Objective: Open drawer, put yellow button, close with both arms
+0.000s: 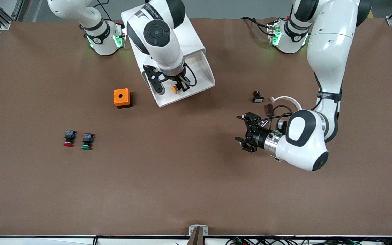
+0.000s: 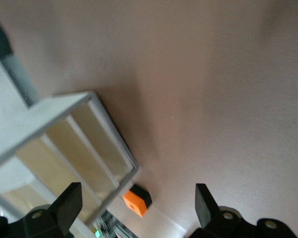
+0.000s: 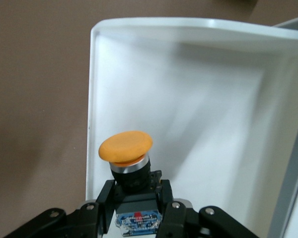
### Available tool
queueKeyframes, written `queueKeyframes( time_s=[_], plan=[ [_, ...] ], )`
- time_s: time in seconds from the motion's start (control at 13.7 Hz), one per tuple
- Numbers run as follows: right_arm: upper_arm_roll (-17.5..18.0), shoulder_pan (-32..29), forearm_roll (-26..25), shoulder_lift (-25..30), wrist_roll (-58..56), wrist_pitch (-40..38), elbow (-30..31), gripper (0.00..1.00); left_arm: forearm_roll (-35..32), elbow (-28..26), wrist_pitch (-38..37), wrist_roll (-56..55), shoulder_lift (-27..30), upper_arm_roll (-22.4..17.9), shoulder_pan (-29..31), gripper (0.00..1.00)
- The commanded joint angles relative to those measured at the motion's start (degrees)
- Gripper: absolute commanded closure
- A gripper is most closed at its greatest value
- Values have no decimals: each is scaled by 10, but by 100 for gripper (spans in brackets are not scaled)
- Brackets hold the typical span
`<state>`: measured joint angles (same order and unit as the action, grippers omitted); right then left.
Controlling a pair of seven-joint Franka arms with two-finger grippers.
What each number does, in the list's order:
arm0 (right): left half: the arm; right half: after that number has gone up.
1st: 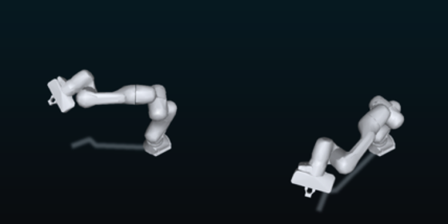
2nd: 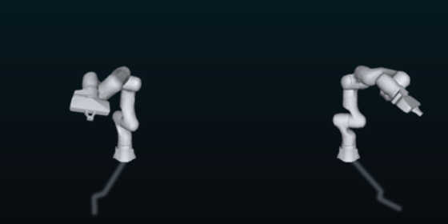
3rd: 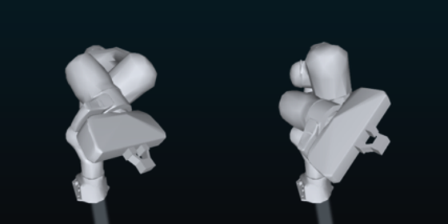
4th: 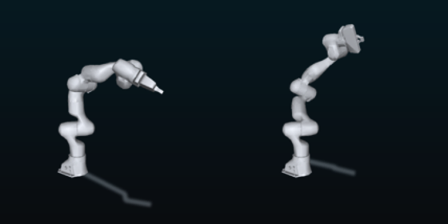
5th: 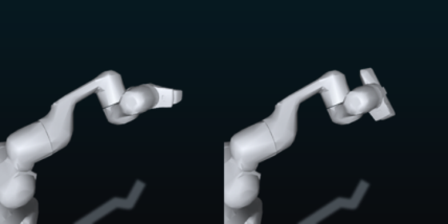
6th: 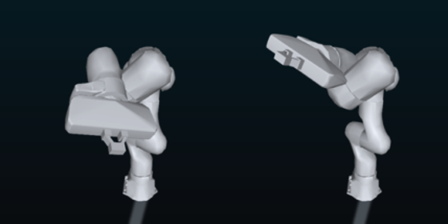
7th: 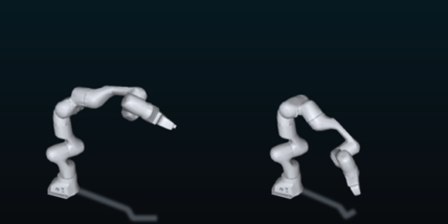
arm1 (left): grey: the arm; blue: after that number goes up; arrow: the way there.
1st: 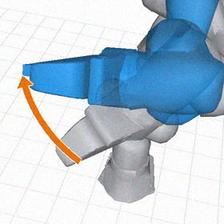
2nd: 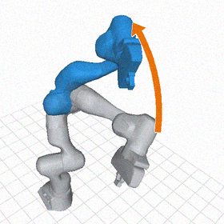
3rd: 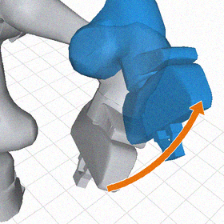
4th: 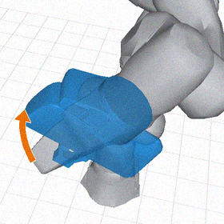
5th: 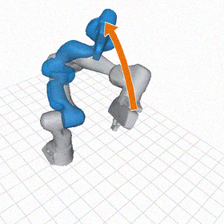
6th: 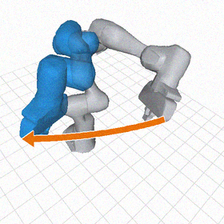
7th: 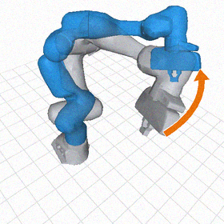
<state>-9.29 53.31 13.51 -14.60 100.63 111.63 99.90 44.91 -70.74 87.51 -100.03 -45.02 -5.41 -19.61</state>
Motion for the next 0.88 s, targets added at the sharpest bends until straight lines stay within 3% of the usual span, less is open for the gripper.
queueKeyframes(
  time_s=[0.0, 0.22, 0.44, 0.51, 0.59, 0.66, 0.8],
  plan=[
    [-7, 7, 12, 3, 9, 6, 7, 66, -63, 1, -7, 81, 25, -4, -10, 0],
    [-7, 9, 12, -2, 10, 7, 7, 62, -94, 1, 19, 135, 38, -4, -11, 0],
    [-7, 7, 11, -5, 10, 6, 6, 48, -148, -1, 34, 164, 59, 0, -13, 0],
    [-8, 7, 10, -5, 10, 5, 6, 24, -181, -1, 35, 170, 64, 2, -19, 0],
    [-8, 8, 9, -5, 11, 3, 5, 7, -209, -1, 35, 177, 66, 2, -33, 0],
    [-8, 7, 8, -4, 11, 1, 4, 0, -236, 0, 42, 197, 67, 2, -45, 0],
    [-10, 3, 5, -3, 11, -5, -4, 0, -272, -1, 68, 251, 78, 1, -68, 0]
  ],
)
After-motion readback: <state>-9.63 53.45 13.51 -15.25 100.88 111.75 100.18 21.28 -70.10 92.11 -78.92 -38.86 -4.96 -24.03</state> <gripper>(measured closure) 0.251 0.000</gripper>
